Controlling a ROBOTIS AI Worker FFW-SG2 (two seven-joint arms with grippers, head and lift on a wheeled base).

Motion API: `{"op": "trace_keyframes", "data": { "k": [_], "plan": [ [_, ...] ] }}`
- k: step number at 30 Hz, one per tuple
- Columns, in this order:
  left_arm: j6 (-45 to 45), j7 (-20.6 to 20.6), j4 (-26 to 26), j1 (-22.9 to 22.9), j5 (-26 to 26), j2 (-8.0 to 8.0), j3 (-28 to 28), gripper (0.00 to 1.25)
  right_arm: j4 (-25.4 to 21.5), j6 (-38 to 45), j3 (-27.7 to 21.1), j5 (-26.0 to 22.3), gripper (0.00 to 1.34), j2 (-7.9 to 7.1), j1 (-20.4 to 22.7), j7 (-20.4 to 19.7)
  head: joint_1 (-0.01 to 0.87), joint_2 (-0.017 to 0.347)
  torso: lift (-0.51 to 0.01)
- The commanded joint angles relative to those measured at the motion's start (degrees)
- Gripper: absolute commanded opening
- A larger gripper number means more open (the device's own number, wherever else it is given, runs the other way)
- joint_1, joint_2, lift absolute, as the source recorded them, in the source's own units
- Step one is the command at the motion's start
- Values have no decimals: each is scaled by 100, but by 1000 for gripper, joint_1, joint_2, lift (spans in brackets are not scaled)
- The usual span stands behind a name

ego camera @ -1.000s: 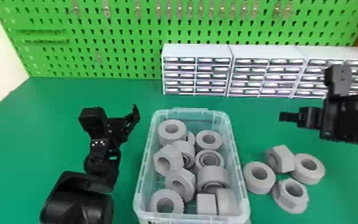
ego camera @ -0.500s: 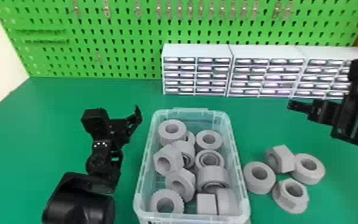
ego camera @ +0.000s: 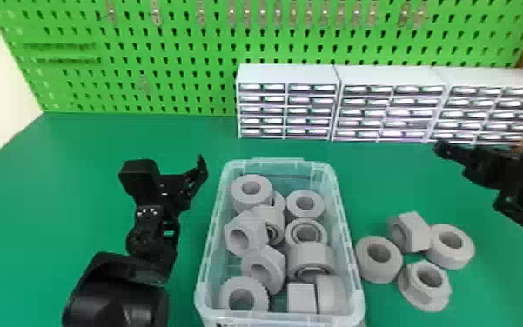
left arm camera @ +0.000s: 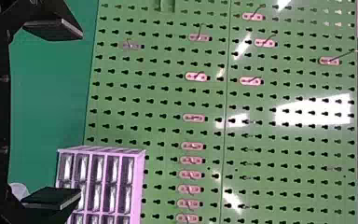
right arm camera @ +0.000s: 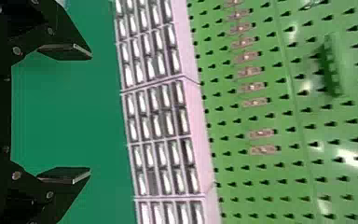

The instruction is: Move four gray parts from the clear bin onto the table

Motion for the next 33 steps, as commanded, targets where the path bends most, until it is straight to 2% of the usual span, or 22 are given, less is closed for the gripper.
{"op": "trace_keyframes", "data": {
  "k": [1,10,16,26,33],
  "plan": [
    [-34,0,0,2,8,-8,32,1146,-18,-414,-117,317,945,178,87,216,693,72,-52],
    [-60,0,0,2,8,-17,84,1146,-18,-1399,-231,888,945,477,298,514,693,72,-52],
    [-78,0,0,-7,8,-26,84,1146,0,-2023,-354,1081,943,600,535,673,693,72,-52],
    [-122,0,0,-7,43,-43,93,1146,70,-2893,-398,1143,943,609,939,752,693,72,-52],
    [-122,0,0,-7,34,-131,93,1146,123,-3447,-451,1187,942,618,1071,752,693,72,-52]
  ]
}}
